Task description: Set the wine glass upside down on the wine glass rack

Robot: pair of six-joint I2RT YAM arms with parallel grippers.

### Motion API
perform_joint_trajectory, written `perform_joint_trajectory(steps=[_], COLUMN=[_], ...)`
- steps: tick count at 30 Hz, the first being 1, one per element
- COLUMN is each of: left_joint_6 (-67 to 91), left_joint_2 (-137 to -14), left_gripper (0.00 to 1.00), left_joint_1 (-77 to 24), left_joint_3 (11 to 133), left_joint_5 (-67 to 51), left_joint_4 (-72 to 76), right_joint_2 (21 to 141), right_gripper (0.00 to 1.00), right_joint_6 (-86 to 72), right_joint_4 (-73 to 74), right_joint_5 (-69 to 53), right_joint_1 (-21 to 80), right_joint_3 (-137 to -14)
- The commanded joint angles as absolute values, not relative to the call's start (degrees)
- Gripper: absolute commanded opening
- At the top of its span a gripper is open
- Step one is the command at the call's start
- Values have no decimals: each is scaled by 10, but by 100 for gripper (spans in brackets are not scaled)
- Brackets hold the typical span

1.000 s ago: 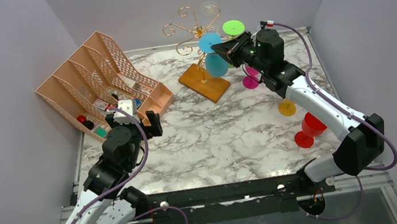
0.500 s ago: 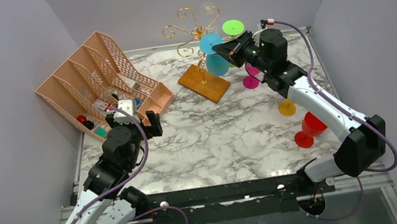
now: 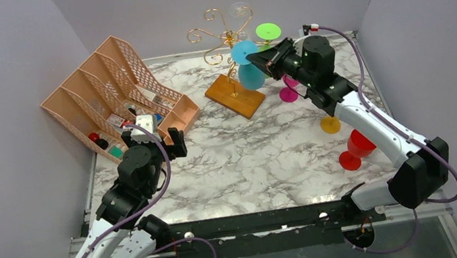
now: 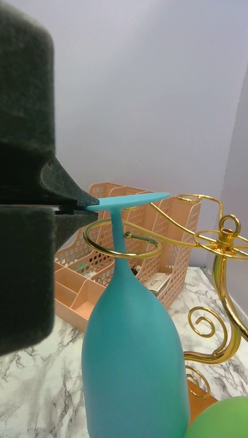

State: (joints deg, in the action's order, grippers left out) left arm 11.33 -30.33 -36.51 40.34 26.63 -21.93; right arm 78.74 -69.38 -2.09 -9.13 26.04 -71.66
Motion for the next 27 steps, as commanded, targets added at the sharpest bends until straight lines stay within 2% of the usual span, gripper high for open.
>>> perform_joint_trajectory(steps=[1,12,16,27], left_joint_6=[107,107,107,107], left_joint_2=[-305,-306,-306,-310], left_gripper=[99,99,99,99], left_joint_1=[-368,-368,-368,-368], left_joint_3=[396,396,396,397], left_joint_5=[271,269,270,269], left_joint_4=[-201,-201,-200,-201], right_joint_2=[769,749,748,733], right_gripper=[1,1,10,20], right_joint_6=[-692,-707,-710,-709], right_joint_4=[-32,-15,-5,12], right_joint_5=[-82,-22,-17,-4], right_joint_1=[254,249,249,248], right_joint_3=[-706,-691,-688,-675])
